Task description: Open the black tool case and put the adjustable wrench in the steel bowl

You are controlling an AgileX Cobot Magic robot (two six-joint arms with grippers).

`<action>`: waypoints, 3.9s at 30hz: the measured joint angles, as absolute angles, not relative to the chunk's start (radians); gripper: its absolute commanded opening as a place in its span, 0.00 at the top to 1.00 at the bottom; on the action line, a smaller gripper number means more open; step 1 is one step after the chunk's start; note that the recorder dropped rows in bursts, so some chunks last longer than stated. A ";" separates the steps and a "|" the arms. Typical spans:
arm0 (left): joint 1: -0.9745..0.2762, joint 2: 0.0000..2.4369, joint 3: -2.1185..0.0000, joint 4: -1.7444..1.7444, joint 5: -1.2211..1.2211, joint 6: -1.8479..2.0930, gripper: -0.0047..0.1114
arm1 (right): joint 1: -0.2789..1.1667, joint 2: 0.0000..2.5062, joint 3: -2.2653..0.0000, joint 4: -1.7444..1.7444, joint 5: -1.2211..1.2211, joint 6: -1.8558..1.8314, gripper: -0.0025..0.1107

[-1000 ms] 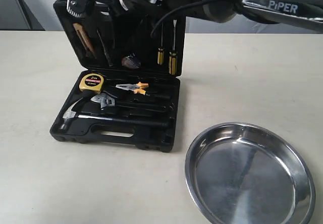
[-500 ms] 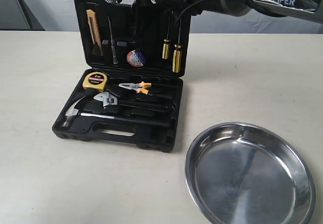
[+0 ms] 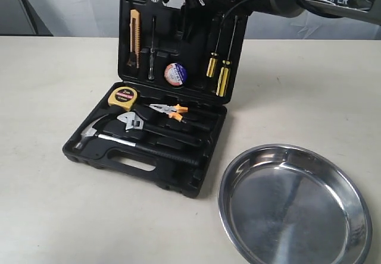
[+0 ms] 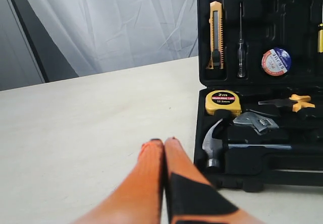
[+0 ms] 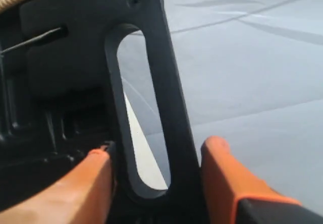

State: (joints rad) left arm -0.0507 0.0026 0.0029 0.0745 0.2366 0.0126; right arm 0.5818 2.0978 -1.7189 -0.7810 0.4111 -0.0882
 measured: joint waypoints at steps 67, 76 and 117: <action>-0.051 0.003 0.003 0.075 0.237 0.013 0.96 | 0.752 2.091 -1.699 0.530 0.232 -0.750 0.98; -0.051 0.003 0.003 0.075 0.237 0.013 0.96 | 0.603 2.091 -1.699 0.377 0.311 -0.530 0.98; -0.051 0.003 0.003 0.075 0.237 0.013 0.96 | 0.790 2.091 -1.699 0.466 0.382 -0.632 0.98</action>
